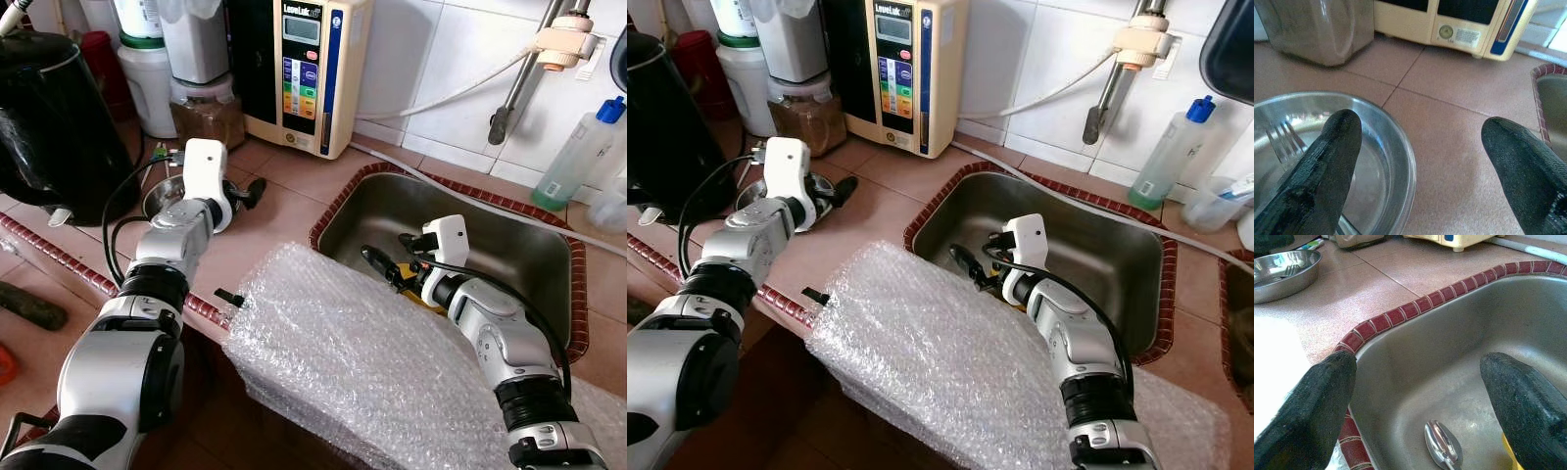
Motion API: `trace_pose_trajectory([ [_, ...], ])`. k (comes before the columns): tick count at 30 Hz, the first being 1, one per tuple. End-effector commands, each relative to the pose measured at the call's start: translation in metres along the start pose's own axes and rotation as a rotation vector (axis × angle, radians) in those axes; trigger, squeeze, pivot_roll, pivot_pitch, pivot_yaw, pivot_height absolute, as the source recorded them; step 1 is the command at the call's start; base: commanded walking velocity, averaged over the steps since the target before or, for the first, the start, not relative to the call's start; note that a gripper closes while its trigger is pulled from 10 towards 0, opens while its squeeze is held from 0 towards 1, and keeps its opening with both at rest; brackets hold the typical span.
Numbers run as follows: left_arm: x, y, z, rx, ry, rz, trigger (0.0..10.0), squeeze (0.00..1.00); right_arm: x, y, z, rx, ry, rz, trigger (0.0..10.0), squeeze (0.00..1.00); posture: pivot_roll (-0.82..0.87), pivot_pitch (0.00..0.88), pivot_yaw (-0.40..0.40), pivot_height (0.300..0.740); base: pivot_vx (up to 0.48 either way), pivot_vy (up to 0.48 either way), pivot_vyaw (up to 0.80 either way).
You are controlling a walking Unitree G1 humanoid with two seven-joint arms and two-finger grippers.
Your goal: Kitchen organization
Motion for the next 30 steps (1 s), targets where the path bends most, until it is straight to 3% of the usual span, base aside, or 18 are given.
trace_pose_trajectory([
  [1,0.0,-0.007,0.0,0.027,0.003,-0.016,10.0,0.0,-0.001,0.003,0.0,-0.001,-0.003,-0.005,10.0,0.31,-0.06,0.004,-0.042,0.74,0.0,0.0,0.0],
  [19,-0.003,-0.047,-0.003,0.168,0.011,-0.126,10.0,0.0,-0.003,0.002,-0.002,0.003,-0.008,-0.006,10.0,0.31,-0.07,0.006,-0.043,0.74,0.0,0.0,0.0],
  [30,-0.009,-0.048,-0.003,0.178,-0.032,-0.16,10.0,0.0,-0.003,0.003,-0.002,0.002,-0.009,-0.007,10.0,0.31,-0.07,0.006,-0.045,0.74,0.0,0.0,0.0],
])
Point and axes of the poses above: a point about 5 cm out from each wrist's last joint towards the gripper, its own z axis pointing out of the wrist towards the gripper, its own y axis along the axis of the wrist's last joint, x = y × z, the point moved 2 cm from there along z, pointing out of the wrist towards the gripper, and after that the axes turned 4 degrees about z, right-handed, at the moved point
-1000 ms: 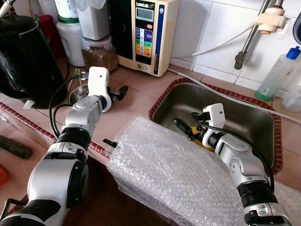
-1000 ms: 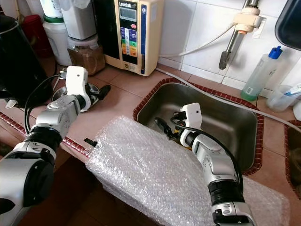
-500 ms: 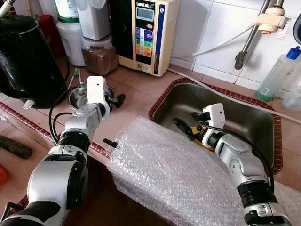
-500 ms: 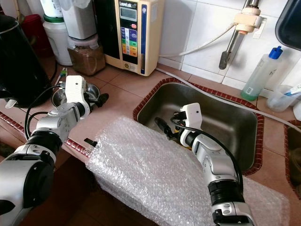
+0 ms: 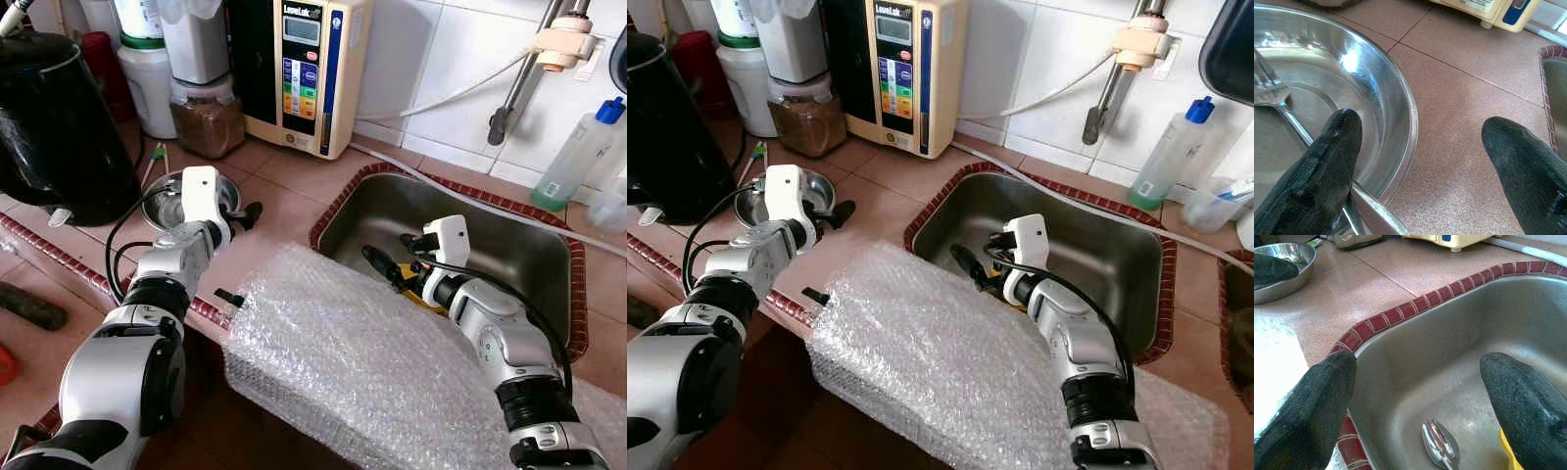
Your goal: Kitchen organization
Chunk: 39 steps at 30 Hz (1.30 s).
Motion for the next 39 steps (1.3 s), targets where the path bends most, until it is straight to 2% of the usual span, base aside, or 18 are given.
trace_pose_trajectory([
  [1,-0.007,-0.02,0.001,0.084,-0.029,-0.029,10.0,0.0,-0.002,0.003,-0.002,0.0,-0.005,-0.005,10.0,0.31,-0.07,0.006,-0.045,0.74,0.0,0.0,0.0],
  [9,-0.018,-0.016,0.002,0.077,-0.098,-0.027,10.0,0.0,-0.002,0.004,0.0,-0.001,-0.005,-0.006,10.0,0.31,-0.07,0.007,-0.045,0.74,0.0,0.0,0.0],
  [29,-0.029,-0.009,0.004,0.065,-0.153,-0.02,10.0,0.0,-0.003,0.004,0.0,-0.004,-0.01,-0.008,10.0,0.31,-0.07,0.0,-0.043,0.74,0.0,0.0,0.0],
  [35,-0.028,0.007,0.003,0.003,-0.137,-0.015,10.0,0.0,-0.004,0.005,0.0,-0.003,-0.013,-0.01,10.0,0.31,-0.06,0.0,-0.045,0.74,0.0,0.0,0.0],
  [39,-0.03,0.032,0.002,-0.108,-0.103,0.015,10.0,0.0,-0.004,0.004,0.0,-0.003,-0.014,-0.009,10.0,0.31,-0.06,0.0,-0.046,0.74,0.0,0.0,0.0],
])
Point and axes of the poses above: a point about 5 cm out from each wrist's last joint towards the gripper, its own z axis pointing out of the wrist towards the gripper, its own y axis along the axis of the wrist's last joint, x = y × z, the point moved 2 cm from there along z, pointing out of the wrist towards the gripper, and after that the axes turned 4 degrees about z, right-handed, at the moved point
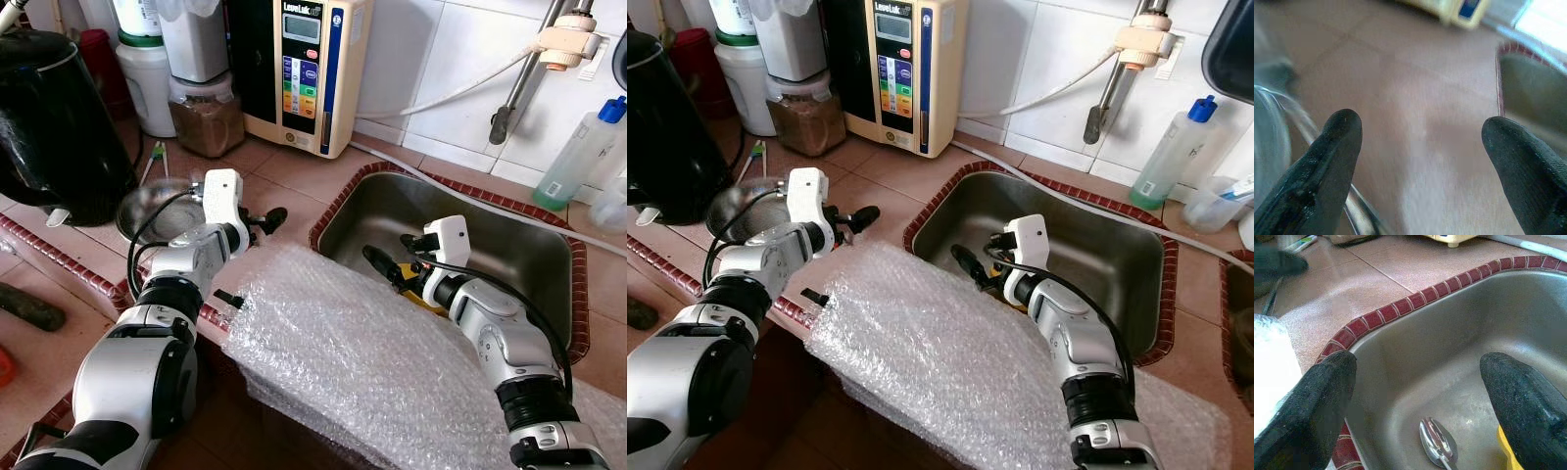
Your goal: Kitchen organization
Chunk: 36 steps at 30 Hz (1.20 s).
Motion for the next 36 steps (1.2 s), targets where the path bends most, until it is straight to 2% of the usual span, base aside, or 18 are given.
trace_pose_trajectory([
  [1,-0.004,0.021,0.0,-0.072,0.008,0.029,10.0,0.0,-0.003,0.005,0.0,-0.007,-0.008,-0.01,10.0,0.31,-0.06,0.0,-0.046,0.74,0.0,0.0,0.0],
  [3,-0.009,0.032,0.0,-0.124,0.012,0.023,10.0,0.0,-0.003,0.004,0.0,-0.006,-0.008,-0.009,10.0,0.31,-0.06,0.0,-0.047,0.74,0.0,0.0,0.0],
  [11,-0.011,0.038,-0.004,-0.175,0.053,0.042,10.0,0.0,-0.003,0.005,0.003,-0.006,-0.007,-0.011,10.0,0.31,-0.05,0.0,-0.051,0.74,0.0,0.0,0.0],
  [13,-0.003,0.032,-0.006,-0.145,0.116,0.061,10.0,0.0,-0.003,0.005,0.003,-0.006,-0.006,-0.012,10.0,0.31,-0.05,0.0,-0.051,0.74,0.0,0.0,0.0],
  [18,0.013,0.009,-0.007,-0.085,0.236,-0.02,10.0,0.0,-0.002,0.006,0.004,-0.01,-0.004,-0.011,10.0,0.31,-0.05,0.0,-0.047,0.74,0.0,0.0,0.0],
  [20,0.01,-0.003,-0.005,-0.059,0.236,-0.048,10.0,0.0,-0.002,0.006,0.004,-0.012,-0.002,-0.009,10.0,0.31,-0.05,0.0,-0.045,0.74,0.0,0.0,0.0],
  [25,-0.002,-0.012,-0.002,-0.045,0.192,-0.04,10.0,0.0,0.002,0.006,0.003,-0.017,0.022,-0.003,10.0,0.31,-0.06,0.0,-0.044,0.74,0.0,0.0,0.0],
  [27,-0.007,-0.013,-0.001,-0.045,0.179,-0.037,10.0,0.0,0.01,0.008,0.002,-0.029,0.091,0.005,10.0,0.31,-0.06,0.0,-0.042,0.74,0.0,0.0,0.0],
  [28,-0.012,-0.015,0.0,-0.042,0.171,-0.036,10.0,0.0,0.023,0.01,-0.001,-0.041,0.184,0.005,10.0,0.24,-0.06,0.0,-0.041,0.74,0.0,0.0,0.0],
  [29,-0.012,-0.015,0.0,-0.042,0.171,-0.036,10.0,0.0,0.023,0.01,-0.001,-0.041,0.184,0.005,10.0,0.24,-0.06,0.0,-0.041,0.74,0.0,0.0,0.0],
  [30,-0.016,-0.016,0.0,-0.039,0.168,-0.034,10.0,0.0,0.032,0.009,-0.002,-0.037,0.244,-0.002,10.0,0.04,-0.06,0.0,-0.041,0.74,0.0,0.0,0.0],
  [36,-0.023,-0.014,0.0,-0.063,0.17,0.002,10.0,0.0,0.048,0.002,-0.005,-0.005,0.344,-0.006,10.0,0.0,-0.06,0.0,-0.042,0.74,0.0,0.0,0.0],
])
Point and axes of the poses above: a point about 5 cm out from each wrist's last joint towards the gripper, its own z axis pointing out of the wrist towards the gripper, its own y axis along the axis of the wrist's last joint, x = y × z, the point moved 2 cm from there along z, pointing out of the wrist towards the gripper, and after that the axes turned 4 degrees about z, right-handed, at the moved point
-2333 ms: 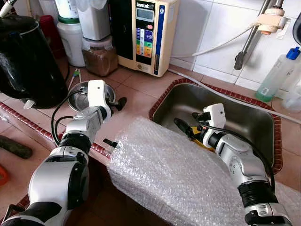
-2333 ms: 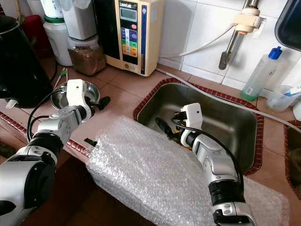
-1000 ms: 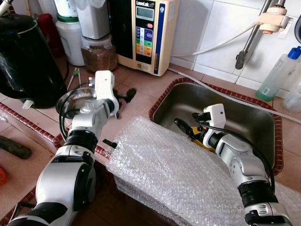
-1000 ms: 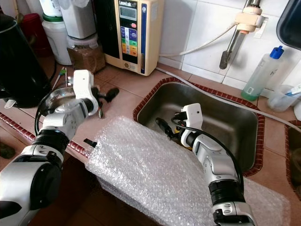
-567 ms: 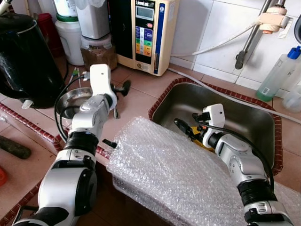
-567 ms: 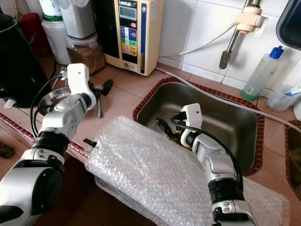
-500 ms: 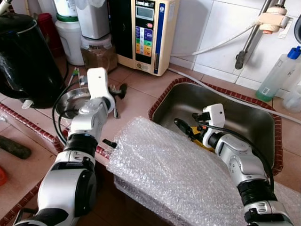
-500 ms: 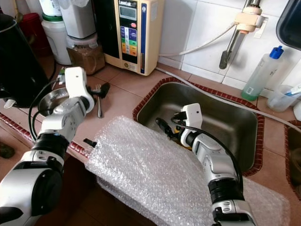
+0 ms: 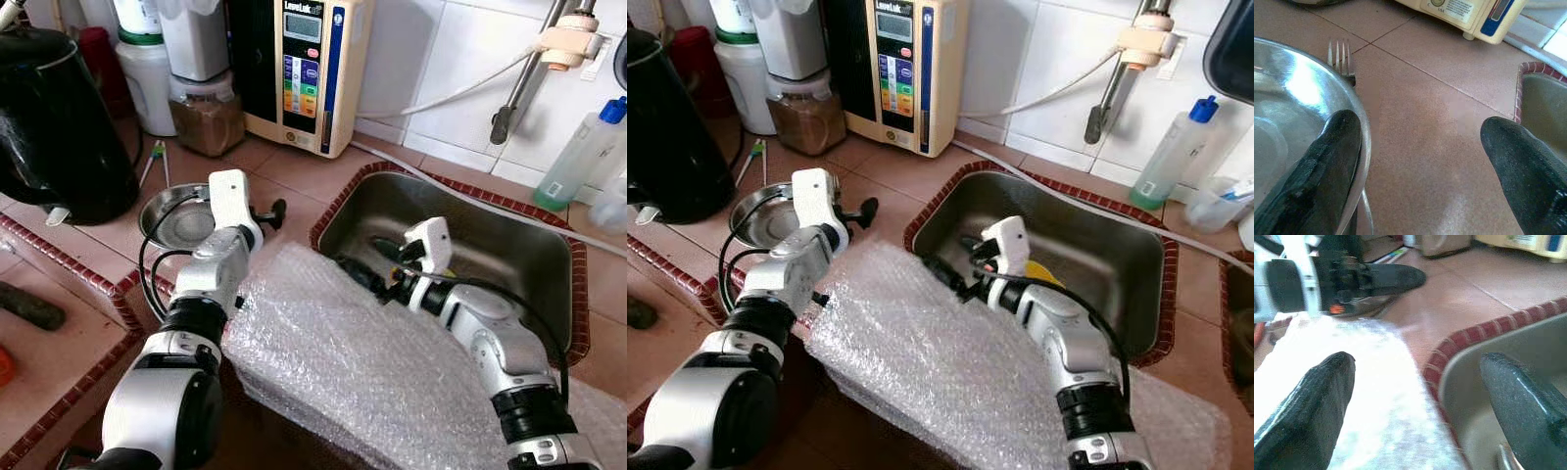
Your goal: Kitchen organization
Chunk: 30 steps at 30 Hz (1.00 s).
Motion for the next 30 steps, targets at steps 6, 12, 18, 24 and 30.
trace_pose_trajectory([
  [6,0.007,0.006,-0.003,-0.035,0.045,0.057,10.0,0.0,0.003,0.0,-0.004,0.017,0.022,-0.007,10.0,0.0,-0.05,0.0,-0.043,0.74,0.0,0.0,0.0],
  [12,0.035,-0.003,-0.007,-0.008,0.134,0.081,10.0,0.0,0.004,0.001,-0.004,0.024,0.028,-0.006,10.0,0.0,-0.05,0.0,-0.048,0.74,0.0,0.0,0.0],
  [18,0.045,-0.002,-0.01,-0.013,0.162,0.094,10.0,0.0,0.003,0.001,-0.004,0.029,0.028,-0.008,10.0,0.0,-0.05,0.0,-0.05,0.74,0.0,0.0,0.0],
  [24,0.032,0.0,-0.009,-0.03,0.13,0.132,10.0,0.0,0.004,0.001,-0.003,0.03,0.029,-0.009,10.0,0.0,-0.05,0.0,-0.049,0.74,0.0,0.0,0.0],
  [30,0.039,-0.003,-0.011,-0.02,0.152,0.137,10.0,0.0,0.003,-0.002,-0.004,0.039,0.022,-0.008,10.0,0.0,-0.05,0.0,-0.05,0.74,0.0,0.0,0.0],
])
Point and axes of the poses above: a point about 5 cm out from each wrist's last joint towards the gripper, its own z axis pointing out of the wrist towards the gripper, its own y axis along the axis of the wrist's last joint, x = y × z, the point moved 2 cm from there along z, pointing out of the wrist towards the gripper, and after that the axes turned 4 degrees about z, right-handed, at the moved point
